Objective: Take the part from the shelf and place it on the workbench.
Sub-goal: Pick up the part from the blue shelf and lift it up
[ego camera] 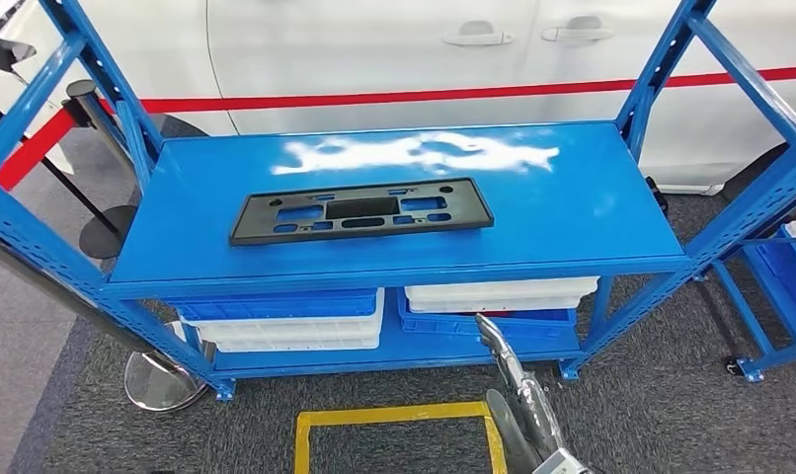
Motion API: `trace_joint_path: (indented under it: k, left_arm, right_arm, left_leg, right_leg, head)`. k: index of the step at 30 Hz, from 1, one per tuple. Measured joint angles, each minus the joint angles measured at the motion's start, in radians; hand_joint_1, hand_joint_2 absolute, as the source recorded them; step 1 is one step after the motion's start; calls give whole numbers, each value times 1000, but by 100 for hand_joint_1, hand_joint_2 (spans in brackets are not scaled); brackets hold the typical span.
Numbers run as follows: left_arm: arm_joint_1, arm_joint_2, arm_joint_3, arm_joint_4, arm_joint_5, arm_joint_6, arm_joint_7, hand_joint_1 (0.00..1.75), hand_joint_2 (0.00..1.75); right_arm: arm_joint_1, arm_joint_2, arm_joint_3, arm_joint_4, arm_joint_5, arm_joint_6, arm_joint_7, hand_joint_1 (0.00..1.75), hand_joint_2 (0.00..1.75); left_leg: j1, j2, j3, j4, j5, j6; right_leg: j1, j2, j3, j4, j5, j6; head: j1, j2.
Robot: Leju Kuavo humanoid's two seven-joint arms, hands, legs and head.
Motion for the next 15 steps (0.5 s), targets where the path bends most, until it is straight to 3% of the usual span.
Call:
trace_joint_path:
  k: [3, 4, 6, 8, 9, 10, 12, 13, 15]
  left_arm:
    - [-1, 3, 0, 0, -3, -1, 0, 0, 0]
    - [-1, 5, 0, 0, -4, -1, 0, 0, 0]
    - [-1, 9, 1, 0, -7, -1, -1, 0, 0]
    - [1, 12, 1, 0, -8, -1, -1, 0, 0]
    - [2, 13, 1, 0, -9, -1, -1, 0, 0]
    - [2, 14, 1, 0, -11, -1, -2, 0, 0]
    - [1, 17, 1, 0, -13, -1, -6, 0, 0]
    - [0, 18, 1, 0, -14, -2, -8, 0, 0]
    - [1, 19, 1, 0, -15, -2, -9, 0, 0]
  right_arm:
    - [7, 4, -5, 0, -5, -1, -2, 0, 0]
    - [7, 6, -6, 0, -6, -1, -3, 0, 0]
    - [10, 11, -7, 0, -8, 1, -6, 0, 0]
    - [15, 14, -8, 2, -10, 3, -8, 0, 0]
    - [17, 15, -9, 3, -10, 3, -9, 0, 0]
    - [18, 17, -9, 3, -11, 3, -10, 0, 0]
    - [19, 21, -9, 3, -10, 2, -11, 0, 0]
    - [19, 23, -9, 3, -9, 1, -11, 0, 0]
    - [20, 26, -9, 4, -3, 2, -11, 0, 0]
  left_leg:
    - [2, 1, -5, 19, -19, -15]
    - [3, 1, -19, 56, -42, -21]
    - [8, 2, -78, 184, -108, -30]
    - [11, 2, -126, 279, -134, -36]
    - [13, 2, -125, 272, -117, -38]
    - [15, 3, -105, 226, -83, -39]
    - [17, 3, -41, 84, -18, -37]
    - [16, 2, -18, 34, -1, -33]
    - [10, 0, -7, 7, 0, -22]
  right_leg:
    - [-6, 0, 5, -11, 5, -13]
    - [-9, -1, 8, -15, 6, -18]
    - [-11, -4, 9, -17, 6, -23]
    - [-11, -5, 10, -16, 4, -23]
    - [-11, -5, 11, -15, 3, -22]
    - [-11, -4, 13, -14, 2, -20]
    - [-12, -3, 17, -11, -2, -13]
    - [-11, -2, 18, -8, -4, -8]
    - [-9, -1, 16, -7, -5, 3]
  head:
    - [-1, 0]
    - [-3, 0]
    - [-6, 0]
    - [-7, 0]
    - [-7, 0]
    - [-7, 0]
    - [-7, 0]
    - [-7, 0]
    - [-7, 0]
